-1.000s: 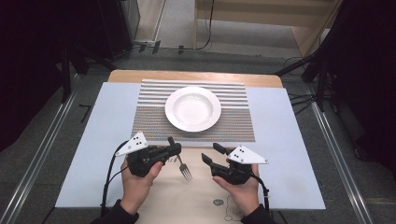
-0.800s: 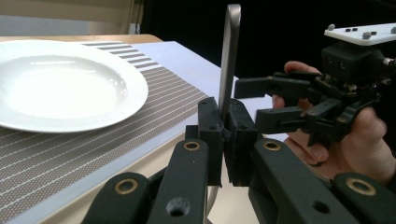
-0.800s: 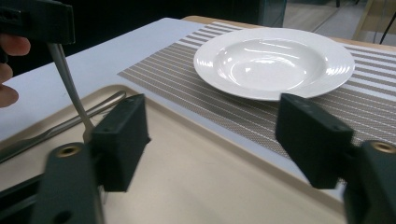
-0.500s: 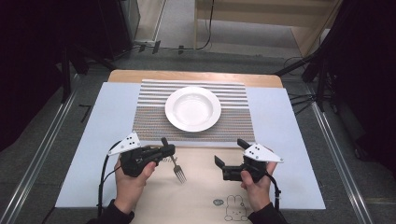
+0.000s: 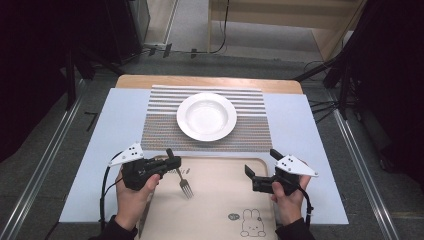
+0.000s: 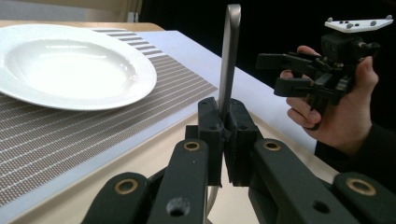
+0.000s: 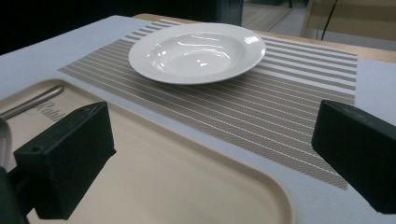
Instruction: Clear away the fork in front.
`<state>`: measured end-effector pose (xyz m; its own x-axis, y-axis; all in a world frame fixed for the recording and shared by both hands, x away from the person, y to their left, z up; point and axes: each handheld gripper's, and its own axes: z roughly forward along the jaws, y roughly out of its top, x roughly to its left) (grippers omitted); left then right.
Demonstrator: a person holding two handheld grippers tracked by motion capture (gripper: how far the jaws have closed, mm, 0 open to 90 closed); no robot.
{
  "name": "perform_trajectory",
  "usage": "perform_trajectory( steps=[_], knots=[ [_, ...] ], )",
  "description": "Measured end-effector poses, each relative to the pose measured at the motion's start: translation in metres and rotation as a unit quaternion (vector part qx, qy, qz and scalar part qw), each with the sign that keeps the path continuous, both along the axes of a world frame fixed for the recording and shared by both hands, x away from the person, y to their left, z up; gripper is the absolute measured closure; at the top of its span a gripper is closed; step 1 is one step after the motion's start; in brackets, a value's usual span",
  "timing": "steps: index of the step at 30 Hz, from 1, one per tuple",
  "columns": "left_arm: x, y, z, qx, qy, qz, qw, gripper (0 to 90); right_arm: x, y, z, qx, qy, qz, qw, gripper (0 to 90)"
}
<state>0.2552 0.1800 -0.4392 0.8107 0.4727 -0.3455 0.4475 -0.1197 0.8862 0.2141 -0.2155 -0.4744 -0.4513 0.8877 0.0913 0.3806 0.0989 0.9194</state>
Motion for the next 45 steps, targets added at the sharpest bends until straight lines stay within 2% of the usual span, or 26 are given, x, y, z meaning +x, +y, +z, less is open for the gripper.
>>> perform_trajectory(
  steps=[13,18,29,37,40,45],
  knots=[
    [0.001,0.009,0.001,-0.011,0.022,-0.023,0.9994,86.0,-0.002,-0.026,-0.004,0.008,-0.002,-0.026,0.9996,0.0],
    [0.004,0.013,0.001,-0.015,0.039,-0.04,0.9983,86.1,-0.004,-0.036,-0.004,0.008,-0.005,-0.036,0.9993,0.0],
    [0.004,0.018,-0.002,-0.016,0.063,-0.056,0.9963,86.0,-0.012,-0.066,-0.007,0.019,-0.01,-0.072,0.9972,0.0],
    [0.003,0.023,-0.006,-0.018,0.085,-0.076,0.9933,86.0,-0.016,-0.078,-0.009,0.017,-0.01,-0.081,0.9965,0.0],
    [0.003,0.025,-0.007,-0.009,0.096,-0.077,0.9924,86.0,-0.017,-0.079,-0.01,0.016,-0.009,-0.082,0.9965,0.0],
    [0.003,0.026,-0.01,-0.008,0.109,-0.087,0.9902,86.0,-0.017,-0.08,-0.01,0.014,-0.008,-0.084,0.9964,0.0]
  ],
)
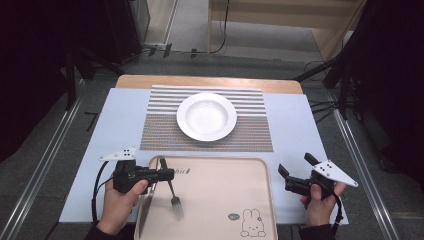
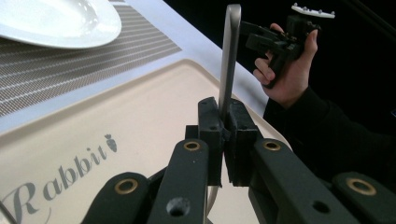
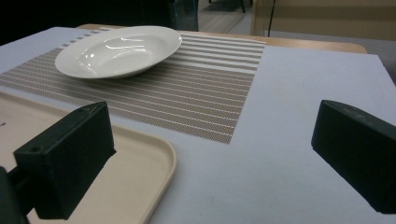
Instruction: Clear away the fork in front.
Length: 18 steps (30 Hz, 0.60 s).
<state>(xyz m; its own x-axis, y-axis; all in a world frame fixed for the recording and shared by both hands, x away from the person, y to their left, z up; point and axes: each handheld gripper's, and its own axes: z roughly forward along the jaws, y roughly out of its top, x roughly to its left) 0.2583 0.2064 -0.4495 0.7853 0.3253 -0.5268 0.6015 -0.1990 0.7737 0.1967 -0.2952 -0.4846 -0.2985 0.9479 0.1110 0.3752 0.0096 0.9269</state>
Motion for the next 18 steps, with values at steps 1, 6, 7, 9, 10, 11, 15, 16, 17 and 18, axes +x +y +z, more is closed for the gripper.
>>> perform_trajectory(
  steps=[1,6,7,9,10,11,15,16,17,18],
  knots=[
    [0.0,0.0,-0.001,0.001,0.002,-0.003,1.0,86.0,0.0,0.0,0.0,0.0,-0.001,0.0,1.0,0.0],
    [0.0,-0.002,-0.005,0.014,0.011,-0.018,0.9997,86.0,-0.002,-0.003,0.0,0.002,0.0,-0.003,1.0,0.0],
    [0.001,-0.002,-0.006,0.017,0.013,-0.019,0.9996,86.0,-0.002,-0.004,-0.001,0.002,0.0,-0.003,1.0,0.0],
    [0.002,-0.002,-0.009,0.013,0.02,-0.019,0.9995,86.0,-0.003,-0.005,-0.001,0.002,0.001,-0.004,1.0,0.0],
    [0.003,-0.002,-0.01,0.014,0.021,-0.019,0.9995,86.0,-0.003,-0.005,-0.001,0.002,0.001,-0.005,1.0,0.0],
    [0.003,-0.002,-0.01,0.013,0.022,-0.018,0.9995,86.0,-0.003,-0.006,-0.001,0.002,0.001,-0.005,1.0,0.0],
    [0.004,-0.002,-0.011,0.025,0.016,-0.007,0.9995,85.5,-0.004,-0.008,-0.002,0.001,0.001,-0.007,1.0,0.0],
    [0.004,-0.002,-0.012,0.029,0.014,-0.005,0.9995,85.2,-0.004,-0.008,-0.002,0.002,0.001,-0.007,1.0,0.0],
    [0.004,-0.002,-0.012,0.033,0.012,-0.001,0.9994,84.8,-0.004,-0.009,-0.002,0.003,0.002,-0.008,1.0,0.0],
    [0.004,-0.003,-0.013,0.036,0.01,0.001,0.9993,84.4,-0.004,-0.009,-0.002,0.003,0.002,-0.009,1.0,0.0]
  ],
)
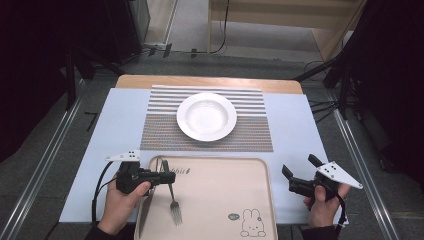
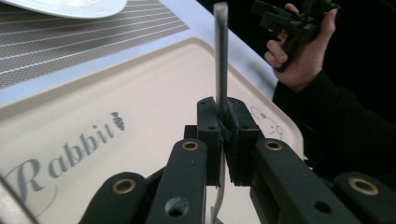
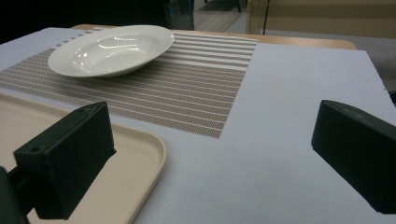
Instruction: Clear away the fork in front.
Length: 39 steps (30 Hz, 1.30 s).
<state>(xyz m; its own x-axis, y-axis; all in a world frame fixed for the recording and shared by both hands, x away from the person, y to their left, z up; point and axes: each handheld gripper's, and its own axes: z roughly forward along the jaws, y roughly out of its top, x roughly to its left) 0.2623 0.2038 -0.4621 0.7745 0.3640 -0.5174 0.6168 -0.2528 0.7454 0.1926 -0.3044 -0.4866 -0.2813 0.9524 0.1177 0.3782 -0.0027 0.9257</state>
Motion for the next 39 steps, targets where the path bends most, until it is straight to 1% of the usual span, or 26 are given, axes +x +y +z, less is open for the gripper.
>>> perform_trajectory(
  steps=[1,3,7,9,11,12,14,19,24,27,28,32,33,34,36,37,39],
  knots=[
    [0.0,0.0,0.0,0.002,-0.002,0.002,1.0,84.1,0.0,0.0,0.0,0.0,0.0,0.0,1.0,0.0],
    [0.0,-0.001,-0.002,0.013,-0.007,0.007,0.9999,83.2,0.0,0.0,0.0,0.0,-0.001,0.0,1.0,0.0],
    [0.0,-0.006,-0.006,0.044,-0.015,0.013,0.9988,80.0,0.0,-0.001,0.0,0.0,0.0,0.001,1.0,0.0],
    [-0.001,-0.009,-0.008,0.063,-0.024,0.022,0.9975,77.9,0.0,-0.001,-0.001,0.0,0.001,0.0,1.0,0.0],
    [-0.002,-0.011,-0.01,0.077,-0.031,0.03,0.9961,76.1,0.001,-0.001,-0.001,0.001,0.002,-0.001,1.0,0.0],
    [-0.002,-0.012,-0.011,0.081,-0.031,0.032,0.9958,75.6,0.001,-0.001,-0.001,0.0,0.002,-0.001,1.0,0.0],
    [-0.001,-0.013,-0.012,0.094,-0.033,0.035,0.9945,74.0,0.001,-0.001,-0.001,0.002,0.003,0.0,1.0,0.0],
    [-0.001,-0.019,-0.018,0.131,-0.035,0.039,0.99,68.4,0.002,-0.001,-0.002,0.001,0.004,0.001,1.0,0.0],
    [-0.001,-0.021,-0.021,0.15,-0.042,0.046,0.9868,65.0,0.003,-0.001,-0.002,0.001,0.005,0.001,1.0,0.0],
    [0.0,-0.021,-0.023,0.163,-0.045,0.053,0.9841,62.5,0.003,-0.001,-0.003,0.001,0.007,0.0,1.0,0.0],
    [0.0,-0.022,-0.024,0.164,-0.045,0.055,0.9839,61.8,0.003,-0.001,-0.003,0.0,0.007,0.0,1.0,0.0],
    [0.0,-0.024,-0.027,0.182,-0.048,0.058,0.9805,60.5,0.004,-0.002,-0.004,0.001,0.008,0.0,1.0,0.0],
    [0.0,-0.024,-0.028,0.182,-0.047,0.058,0.9805,60.2,0.004,-0.002,-0.004,0.001,0.008,0.0,1.0,0.0],
    [0.0,-0.024,-0.029,0.186,-0.046,0.06,0.9796,59.8,0.004,-0.002,-0.004,0.001,0.009,-0.001,1.0,0.0],
    [0.001,-0.024,-0.031,0.189,-0.044,0.061,0.979,58.6,0.004,-0.002,-0.004,0.003,0.01,-0.001,0.9999,0.0],
    [0.001,-0.024,-0.032,0.187,-0.043,0.062,0.9793,58.5,0.004,-0.002,-0.004,0.003,0.01,-0.002,0.9999,0.0],
    [0.001,-0.025,-0.032,0.193,-0.045,0.063,0.9782,57.9,0.004,-0.002,-0.004,0.002,0.011,-0.002,0.9999,0.0]
  ],
)
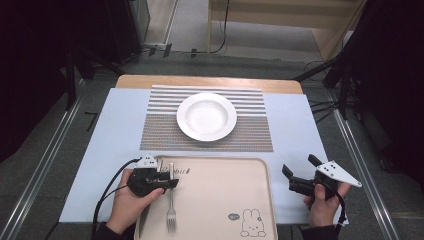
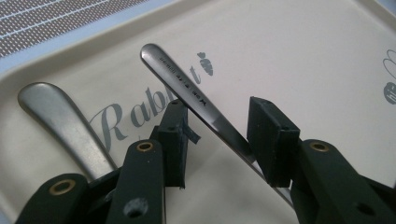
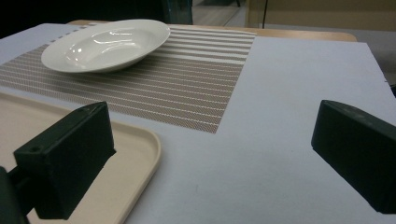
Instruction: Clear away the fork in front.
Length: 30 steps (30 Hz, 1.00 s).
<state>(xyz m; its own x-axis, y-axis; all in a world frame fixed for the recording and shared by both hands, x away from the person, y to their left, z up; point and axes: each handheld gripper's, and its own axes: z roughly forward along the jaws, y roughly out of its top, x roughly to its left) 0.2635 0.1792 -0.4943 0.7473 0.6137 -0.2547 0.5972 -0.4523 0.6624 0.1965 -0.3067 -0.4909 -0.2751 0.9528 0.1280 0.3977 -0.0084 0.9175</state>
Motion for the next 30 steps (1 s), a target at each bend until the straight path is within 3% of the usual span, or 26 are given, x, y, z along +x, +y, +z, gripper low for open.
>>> perform_trajectory(
  steps=[6,14,22,25,26,28,30],
  knots=[
    [0.0,-0.001,-0.002,0.017,-0.003,0.003,0.9998,57.1,0.001,-0.001,-0.001,-0.001,0.002,-0.001,1.0,0.0],
    [0.0,-0.001,-0.002,0.021,-0.006,0.001,0.9998,56.3,0.001,0.0,-0.001,-0.002,0.002,-0.001,1.0,0.0],
    [-0.003,0.002,0.006,0.012,-0.034,0.016,0.9992,51.7,0.001,-0.001,-0.001,-0.003,0.002,-0.002,1.0,0.0],
    [-0.007,0.001,0.011,0.01,-0.042,-0.002,0.9991,64.6,0.001,-0.001,-0.001,-0.003,0.001,-0.002,1.0,0.0],
    [-0.01,0.0,0.012,0.01,-0.045,-0.014,0.9988,72.7,0.001,-0.001,-0.001,-0.003,0.001,-0.002,1.0,0.0],
    [-0.015,-0.006,0.013,0.019,-0.053,-0.043,0.9975,84.7,0.001,-0.001,-0.001,-0.003,0.001,-0.002,1.0,0.0],
    [-0.021,-0.014,0.012,0.041,-0.057,-0.076,0.9947,89.3,0.001,-0.001,-0.002,-0.002,0.003,-0.002,1.0,0.0]
  ],
)
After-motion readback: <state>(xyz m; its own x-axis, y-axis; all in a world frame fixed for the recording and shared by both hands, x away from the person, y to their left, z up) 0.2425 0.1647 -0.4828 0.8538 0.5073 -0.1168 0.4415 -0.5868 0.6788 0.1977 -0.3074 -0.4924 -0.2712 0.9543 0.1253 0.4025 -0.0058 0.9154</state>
